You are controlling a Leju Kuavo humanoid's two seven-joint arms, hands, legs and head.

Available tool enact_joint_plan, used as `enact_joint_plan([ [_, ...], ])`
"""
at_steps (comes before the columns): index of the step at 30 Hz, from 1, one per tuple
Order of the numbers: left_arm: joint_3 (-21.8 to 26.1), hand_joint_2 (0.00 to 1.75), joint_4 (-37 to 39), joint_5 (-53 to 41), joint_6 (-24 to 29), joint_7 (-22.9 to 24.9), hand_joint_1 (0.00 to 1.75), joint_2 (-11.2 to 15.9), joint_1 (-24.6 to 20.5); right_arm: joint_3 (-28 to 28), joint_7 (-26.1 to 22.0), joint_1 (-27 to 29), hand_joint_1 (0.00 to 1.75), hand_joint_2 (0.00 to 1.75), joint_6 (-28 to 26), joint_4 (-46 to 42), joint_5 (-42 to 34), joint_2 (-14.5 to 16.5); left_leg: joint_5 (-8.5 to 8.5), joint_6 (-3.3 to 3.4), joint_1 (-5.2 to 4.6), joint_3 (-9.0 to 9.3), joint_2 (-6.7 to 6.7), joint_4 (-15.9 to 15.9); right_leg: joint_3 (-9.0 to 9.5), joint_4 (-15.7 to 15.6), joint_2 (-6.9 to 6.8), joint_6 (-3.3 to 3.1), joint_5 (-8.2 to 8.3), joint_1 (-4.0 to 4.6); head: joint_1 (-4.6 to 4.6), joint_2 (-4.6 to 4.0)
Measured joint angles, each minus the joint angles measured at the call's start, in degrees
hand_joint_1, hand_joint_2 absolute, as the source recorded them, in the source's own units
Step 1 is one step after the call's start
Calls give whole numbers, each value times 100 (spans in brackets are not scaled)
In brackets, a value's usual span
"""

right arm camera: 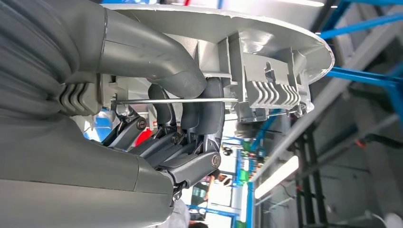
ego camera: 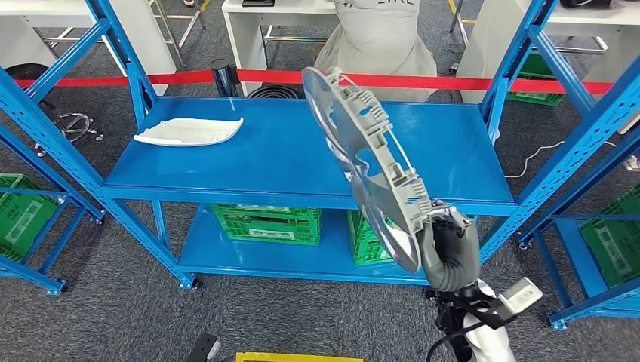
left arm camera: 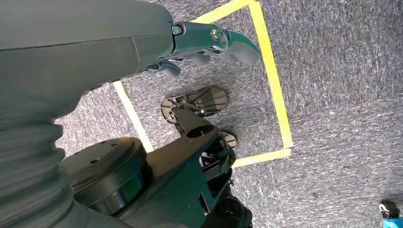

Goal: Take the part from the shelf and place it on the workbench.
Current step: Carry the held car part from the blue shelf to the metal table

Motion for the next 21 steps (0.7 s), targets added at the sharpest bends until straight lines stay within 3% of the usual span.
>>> enact_joint_plan([
  [6,0,175,-1,-50,-33,22,0,-2,-9,-302,-3,304,175,175,385,-601,64,70,-1,-1,1,2,3,0,1,0,0,-1,-1,0,0,0],
  [21,0,175,-1,-57,-59,67,0,-2,-11,-395,-1,506,175,175,468,-963,216,162,-1,-1,0,3,4,0,3,0,1,-1,-1,0,0,0],
])
